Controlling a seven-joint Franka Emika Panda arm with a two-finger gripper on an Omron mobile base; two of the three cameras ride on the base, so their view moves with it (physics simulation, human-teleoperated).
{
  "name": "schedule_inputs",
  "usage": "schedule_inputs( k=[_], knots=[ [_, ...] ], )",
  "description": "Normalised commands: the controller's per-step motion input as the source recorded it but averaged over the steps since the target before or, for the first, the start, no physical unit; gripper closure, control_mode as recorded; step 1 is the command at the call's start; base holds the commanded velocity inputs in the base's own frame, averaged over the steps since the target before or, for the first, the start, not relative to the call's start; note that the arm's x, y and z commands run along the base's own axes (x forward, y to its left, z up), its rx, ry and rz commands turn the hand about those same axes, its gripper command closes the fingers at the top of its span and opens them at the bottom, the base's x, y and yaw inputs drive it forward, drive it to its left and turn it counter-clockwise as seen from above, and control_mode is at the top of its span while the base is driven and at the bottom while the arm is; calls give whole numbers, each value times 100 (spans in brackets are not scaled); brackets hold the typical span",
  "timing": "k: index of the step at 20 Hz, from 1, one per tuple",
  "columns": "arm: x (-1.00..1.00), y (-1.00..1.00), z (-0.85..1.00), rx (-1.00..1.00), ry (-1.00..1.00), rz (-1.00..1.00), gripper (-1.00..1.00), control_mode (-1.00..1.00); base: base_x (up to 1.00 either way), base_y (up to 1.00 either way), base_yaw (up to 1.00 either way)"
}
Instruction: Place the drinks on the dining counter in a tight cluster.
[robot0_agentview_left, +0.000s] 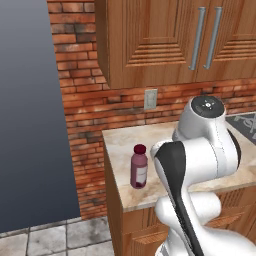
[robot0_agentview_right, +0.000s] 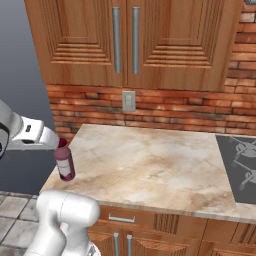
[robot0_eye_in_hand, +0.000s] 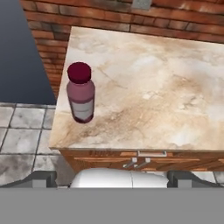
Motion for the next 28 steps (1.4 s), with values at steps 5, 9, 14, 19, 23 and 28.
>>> schedule_inputs(
  k=[5,9,14,19,23,28],
  knots=[
    [0,0,11,0,15,-7,-100,-100,0,0,0],
    [0,7,1,0,1,-6,-100,-100,0,0,0],
    [1,9,0,0,4,-5,-100,-100,0,0,0],
    [6,1,0,0,9,-3,-100,-100,0,0,0],
    [12,0,0,0,12,-3,-100,-100,0,0,0],
    [18,3,-4,0,3,-1,-100,-100,0,0,0]
  ],
)
